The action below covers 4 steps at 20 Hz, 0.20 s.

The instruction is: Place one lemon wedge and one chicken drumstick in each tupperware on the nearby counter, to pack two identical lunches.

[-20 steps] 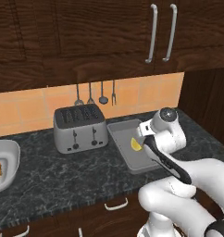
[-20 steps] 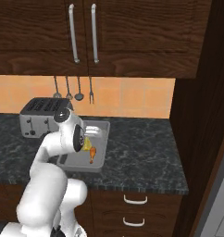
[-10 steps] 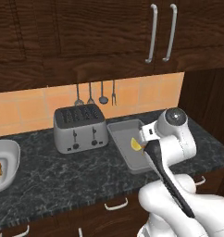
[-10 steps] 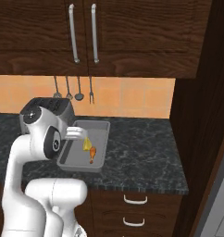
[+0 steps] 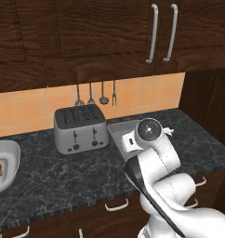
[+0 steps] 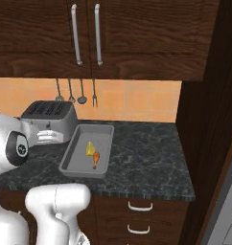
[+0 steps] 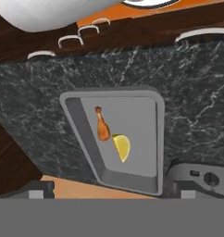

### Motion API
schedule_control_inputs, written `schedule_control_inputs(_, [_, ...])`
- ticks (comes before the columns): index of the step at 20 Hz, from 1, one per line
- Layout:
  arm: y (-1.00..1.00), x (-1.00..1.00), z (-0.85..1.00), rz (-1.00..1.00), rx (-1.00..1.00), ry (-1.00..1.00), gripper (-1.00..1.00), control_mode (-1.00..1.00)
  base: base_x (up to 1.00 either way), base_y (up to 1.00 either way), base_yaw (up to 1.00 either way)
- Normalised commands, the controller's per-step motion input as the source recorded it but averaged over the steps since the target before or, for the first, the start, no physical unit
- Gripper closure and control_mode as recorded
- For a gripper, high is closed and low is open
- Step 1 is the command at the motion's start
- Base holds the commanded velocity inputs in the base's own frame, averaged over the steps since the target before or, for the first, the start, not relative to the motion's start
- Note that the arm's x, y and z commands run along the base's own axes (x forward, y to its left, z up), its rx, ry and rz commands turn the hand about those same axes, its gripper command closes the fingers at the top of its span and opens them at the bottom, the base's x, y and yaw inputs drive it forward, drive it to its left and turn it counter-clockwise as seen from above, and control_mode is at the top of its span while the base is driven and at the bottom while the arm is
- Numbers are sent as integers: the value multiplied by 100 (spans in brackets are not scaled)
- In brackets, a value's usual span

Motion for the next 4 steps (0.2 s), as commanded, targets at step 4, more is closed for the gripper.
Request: schedule_control_inputs(4, [-3, -21, 0, 0, 0, 0, -100, -100, 0, 0, 0])
